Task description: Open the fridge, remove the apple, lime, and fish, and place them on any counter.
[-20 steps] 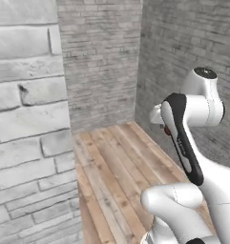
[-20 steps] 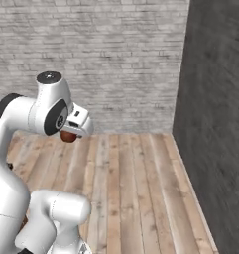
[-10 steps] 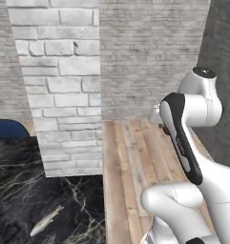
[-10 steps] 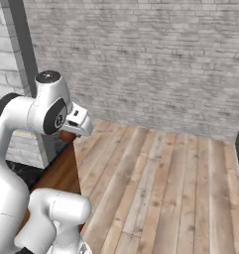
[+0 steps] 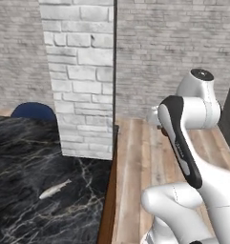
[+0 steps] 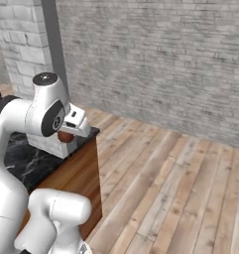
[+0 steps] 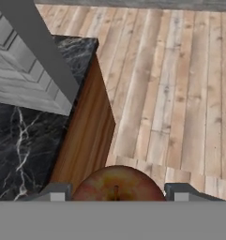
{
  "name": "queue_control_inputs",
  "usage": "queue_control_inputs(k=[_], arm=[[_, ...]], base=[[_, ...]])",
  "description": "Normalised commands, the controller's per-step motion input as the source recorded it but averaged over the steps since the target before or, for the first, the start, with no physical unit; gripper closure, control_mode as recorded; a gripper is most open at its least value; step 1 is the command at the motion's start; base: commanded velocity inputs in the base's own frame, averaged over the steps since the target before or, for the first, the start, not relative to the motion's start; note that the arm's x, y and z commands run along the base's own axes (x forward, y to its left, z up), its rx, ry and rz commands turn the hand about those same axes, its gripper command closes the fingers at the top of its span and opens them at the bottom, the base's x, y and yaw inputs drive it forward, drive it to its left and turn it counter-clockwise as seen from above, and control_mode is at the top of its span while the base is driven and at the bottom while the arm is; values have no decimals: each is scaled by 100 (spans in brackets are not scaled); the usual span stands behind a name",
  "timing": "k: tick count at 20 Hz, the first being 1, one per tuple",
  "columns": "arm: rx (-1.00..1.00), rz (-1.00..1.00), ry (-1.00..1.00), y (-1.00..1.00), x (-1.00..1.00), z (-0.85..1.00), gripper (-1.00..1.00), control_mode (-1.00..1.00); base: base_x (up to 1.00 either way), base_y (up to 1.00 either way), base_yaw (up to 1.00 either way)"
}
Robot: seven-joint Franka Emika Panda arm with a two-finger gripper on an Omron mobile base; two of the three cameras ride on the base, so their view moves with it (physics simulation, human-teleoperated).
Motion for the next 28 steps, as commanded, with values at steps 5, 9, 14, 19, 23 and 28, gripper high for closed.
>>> queue_control_inputs(k=[5,9,14,19,23,28], arm=[[0,0,0,0,0,0,100,100],[0,0,0,0,0,0,100,100],[0,0,0,0,0,0,100,100],[-11,37,11,100,0,-43,100,-100],[-11,49,21,100,3,-42,100,-100],[-5,50,28,100,19,-49,100,-100]], base=[[-12,35,20],[1,5,0],[-3,31,4],[0,0,0],[0,0,0],[0,0,0]])
